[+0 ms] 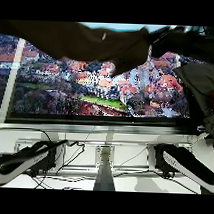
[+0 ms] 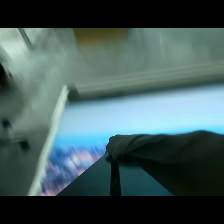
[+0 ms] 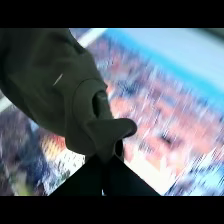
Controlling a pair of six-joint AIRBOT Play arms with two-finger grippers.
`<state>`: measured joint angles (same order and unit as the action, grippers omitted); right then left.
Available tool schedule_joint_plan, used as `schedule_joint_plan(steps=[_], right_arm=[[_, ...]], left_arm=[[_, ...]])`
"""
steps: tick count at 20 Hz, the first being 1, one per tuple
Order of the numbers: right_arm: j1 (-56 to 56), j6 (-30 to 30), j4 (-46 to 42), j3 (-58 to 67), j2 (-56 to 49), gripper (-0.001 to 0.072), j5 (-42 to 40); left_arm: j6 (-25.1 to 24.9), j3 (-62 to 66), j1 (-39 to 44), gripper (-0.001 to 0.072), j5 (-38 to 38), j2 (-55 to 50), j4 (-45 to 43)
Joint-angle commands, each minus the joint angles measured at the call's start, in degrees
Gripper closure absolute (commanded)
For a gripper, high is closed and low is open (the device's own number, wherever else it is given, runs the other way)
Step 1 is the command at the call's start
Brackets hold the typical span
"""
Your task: Fold the clothes and pants, and hang the long-sleeved shirts on hangers.
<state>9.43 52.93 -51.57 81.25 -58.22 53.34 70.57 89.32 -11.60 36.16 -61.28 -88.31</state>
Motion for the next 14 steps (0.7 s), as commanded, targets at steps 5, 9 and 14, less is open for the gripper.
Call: schedule_joint_plan(steps=[5, 9, 14], right_arm=[[-0.11, 0.35, 0.46, 3.32, 15.76, 0.0697, -3.02], [-0.11, 9.42, -1.05, 2.97, 17.31, 0.0698, -0.85], [-0.13, 16.11, -12.46, -4.98, 9.60, 0.0698, 5.81]], left_arm=[[0.17, 0.37, -3.45, 0.0691, -9.97, 11.63, 0.00], [0.17, 0.26, -4.66, 0.0691, -4.07, 9.05, 0.37], [-0.52, 0.26, 0.50, 0.0691, 15.78, -6.86, 3.93]])
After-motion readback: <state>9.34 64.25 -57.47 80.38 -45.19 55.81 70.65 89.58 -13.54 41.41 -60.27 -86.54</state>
